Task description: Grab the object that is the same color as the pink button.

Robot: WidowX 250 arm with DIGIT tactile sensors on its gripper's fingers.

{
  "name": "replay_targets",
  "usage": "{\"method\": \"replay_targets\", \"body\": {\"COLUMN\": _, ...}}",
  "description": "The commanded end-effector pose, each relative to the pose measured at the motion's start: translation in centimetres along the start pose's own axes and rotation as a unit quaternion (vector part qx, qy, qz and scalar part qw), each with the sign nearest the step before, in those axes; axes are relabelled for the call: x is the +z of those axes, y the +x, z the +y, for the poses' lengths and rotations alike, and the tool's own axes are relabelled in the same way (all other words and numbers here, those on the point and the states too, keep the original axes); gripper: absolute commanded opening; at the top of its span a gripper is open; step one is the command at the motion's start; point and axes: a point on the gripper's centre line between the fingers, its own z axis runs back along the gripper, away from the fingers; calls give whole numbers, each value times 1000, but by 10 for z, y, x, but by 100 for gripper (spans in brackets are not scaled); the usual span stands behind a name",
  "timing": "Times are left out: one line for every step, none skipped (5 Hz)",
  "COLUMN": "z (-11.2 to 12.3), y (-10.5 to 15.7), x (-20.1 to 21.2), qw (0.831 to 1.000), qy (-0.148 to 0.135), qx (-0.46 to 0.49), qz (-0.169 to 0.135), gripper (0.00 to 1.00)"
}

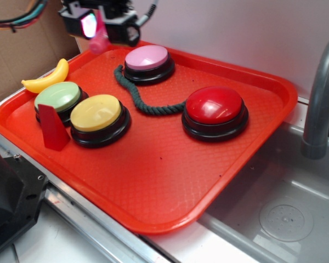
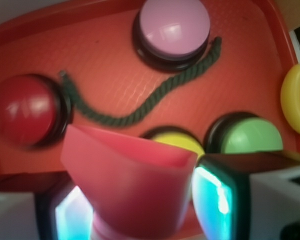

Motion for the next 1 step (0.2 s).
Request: {"method": "replay_targets", "body": {"z": 18, "y": -24, "x": 16, "qw": 1000, "qy": 8, "qx": -23, "qz": 18, "gripper": 0}}
